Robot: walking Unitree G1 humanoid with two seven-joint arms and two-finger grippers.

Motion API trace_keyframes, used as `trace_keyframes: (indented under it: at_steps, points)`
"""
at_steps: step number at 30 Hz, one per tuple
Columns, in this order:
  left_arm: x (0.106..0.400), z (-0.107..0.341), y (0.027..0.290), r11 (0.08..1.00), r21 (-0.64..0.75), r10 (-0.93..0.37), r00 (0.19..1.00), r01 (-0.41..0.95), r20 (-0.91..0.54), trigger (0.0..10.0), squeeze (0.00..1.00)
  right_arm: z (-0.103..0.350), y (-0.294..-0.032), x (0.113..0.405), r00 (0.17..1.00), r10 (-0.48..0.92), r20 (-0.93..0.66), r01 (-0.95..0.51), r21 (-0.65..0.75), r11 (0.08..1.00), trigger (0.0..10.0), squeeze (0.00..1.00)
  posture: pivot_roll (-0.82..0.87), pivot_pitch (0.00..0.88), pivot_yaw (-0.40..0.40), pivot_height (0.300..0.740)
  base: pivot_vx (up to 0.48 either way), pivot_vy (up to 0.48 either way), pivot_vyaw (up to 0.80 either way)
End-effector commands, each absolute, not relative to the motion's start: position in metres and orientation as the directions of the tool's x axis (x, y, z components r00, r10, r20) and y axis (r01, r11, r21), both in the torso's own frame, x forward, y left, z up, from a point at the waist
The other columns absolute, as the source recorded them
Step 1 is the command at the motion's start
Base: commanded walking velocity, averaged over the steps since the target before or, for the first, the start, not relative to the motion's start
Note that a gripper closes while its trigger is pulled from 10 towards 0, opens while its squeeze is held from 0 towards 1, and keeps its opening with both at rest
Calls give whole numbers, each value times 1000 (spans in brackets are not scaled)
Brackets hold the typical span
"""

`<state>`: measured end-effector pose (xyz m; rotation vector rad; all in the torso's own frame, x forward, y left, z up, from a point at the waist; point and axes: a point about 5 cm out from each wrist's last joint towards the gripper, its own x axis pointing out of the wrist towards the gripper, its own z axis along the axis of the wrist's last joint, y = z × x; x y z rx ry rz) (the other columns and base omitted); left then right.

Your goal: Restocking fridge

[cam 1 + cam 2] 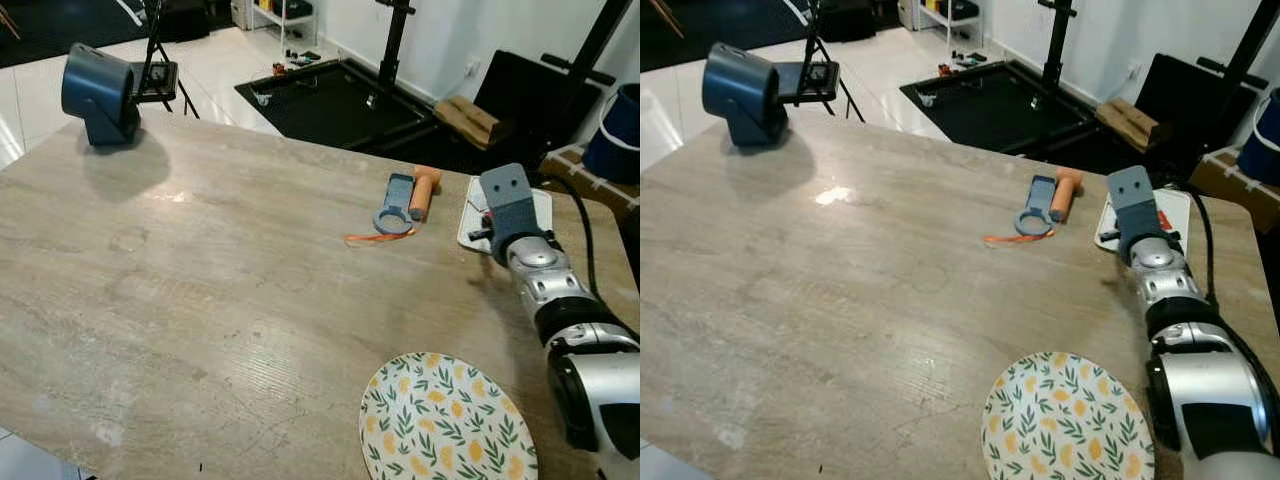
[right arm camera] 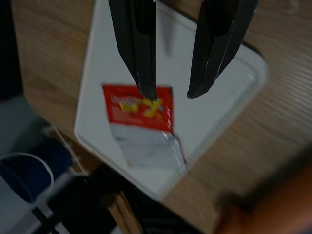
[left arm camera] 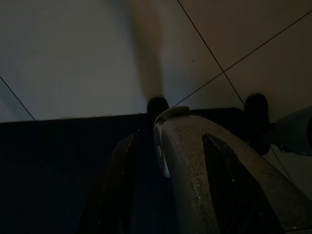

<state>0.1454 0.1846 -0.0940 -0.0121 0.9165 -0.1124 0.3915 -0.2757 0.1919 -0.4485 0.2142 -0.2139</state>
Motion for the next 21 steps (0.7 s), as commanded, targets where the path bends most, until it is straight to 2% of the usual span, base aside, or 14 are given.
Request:
trace_keyframes:
  at_steps: [1, 6, 7, 8, 18, 19, 20, 21]
  points:
    - [93, -112, 182, 991, -95, -125, 437, 90, -891, 10000, 0, 188, -281, 389, 942, -281, -183, 163, -482, 861, 10000, 0, -12, 215, -33, 740, 0, 0, 0]
    - [91, -113, 182, 990, -98, -130, 434, 97, -891, 10000, 0, 184, -283, 387, 936, -286, -203, 148, -511, 847, 10000, 0, -11, 221, -30, 740, 0, 0, 0]
    - [90, -113, 182, 990, -98, -132, 433, 99, -891, 10000, 0, 183, -283, 387, 937, -280, -207, 140, -511, 848, 10000, 600, -10, 226, -29, 740, 0, 0, 0]
    - [90, -113, 182, 990, -99, -134, 433, 102, -891, 10000, 0, 184, -284, 387, 938, -278, -207, 138, -512, 847, 10000, 1000, -10, 228, -29, 740, 0, 0, 0]
    - [90, -112, 181, 989, -102, -140, 442, 110, -886, 10000, 0, 196, -291, 388, 937, -304, -175, 166, -541, 824, 10000, 1000, -7, 252, -28, 740, 0, 0, 0]
    - [90, -112, 180, 989, -103, -142, 444, 110, -885, 10000, 0, 197, -290, 389, 938, -302, -171, 168, -538, 826, 10000, 592, -7, 252, -28, 740, 0, 0, 0]
    - [90, -112, 180, 989, -103, -142, 444, 110, -885, 10000, 0, 197, -290, 389, 938, -302, -171, 168, -538, 826, 10000, 592, -7, 252, -28, 740, 0, 0, 0]
    - [90, -113, 179, 988, -105, -144, 444, 111, -885, 10000, 0, 197, -290, 389, 939, -302, -167, 171, -534, 828, 10000, 118, -6, 258, -29, 740, 0, 0, 0]
